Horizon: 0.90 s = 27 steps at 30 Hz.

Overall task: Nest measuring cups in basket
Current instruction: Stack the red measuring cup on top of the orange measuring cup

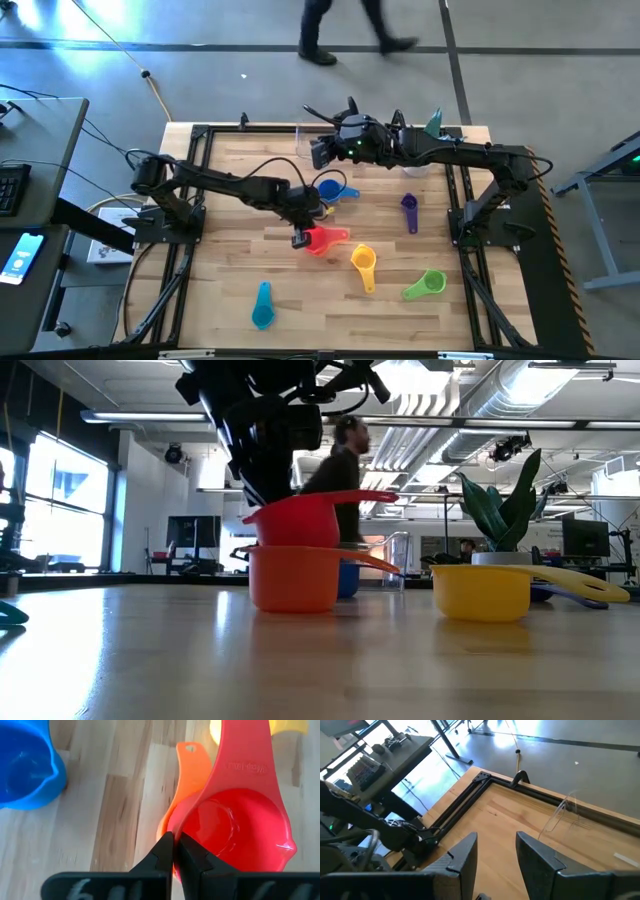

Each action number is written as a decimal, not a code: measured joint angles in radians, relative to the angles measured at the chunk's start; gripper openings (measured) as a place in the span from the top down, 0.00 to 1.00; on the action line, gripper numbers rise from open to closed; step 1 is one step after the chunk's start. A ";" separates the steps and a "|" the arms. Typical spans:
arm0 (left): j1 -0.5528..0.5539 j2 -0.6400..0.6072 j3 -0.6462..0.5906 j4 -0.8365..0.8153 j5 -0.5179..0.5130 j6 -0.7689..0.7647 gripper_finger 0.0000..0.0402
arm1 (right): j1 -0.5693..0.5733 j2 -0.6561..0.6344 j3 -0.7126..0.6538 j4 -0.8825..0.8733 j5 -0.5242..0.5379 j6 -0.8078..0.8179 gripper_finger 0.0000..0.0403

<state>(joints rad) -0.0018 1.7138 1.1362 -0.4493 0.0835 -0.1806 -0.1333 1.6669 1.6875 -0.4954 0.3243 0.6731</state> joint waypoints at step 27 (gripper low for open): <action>0.011 0.000 0.000 -0.029 0.008 -0.002 0.89 | 0.000 0.000 0.000 0.000 -0.003 -0.025 0.69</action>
<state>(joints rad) 0.0090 1.7138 1.1358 -0.4778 0.0914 -0.1822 -0.1333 1.6665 1.6875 -0.4953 0.3218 0.6478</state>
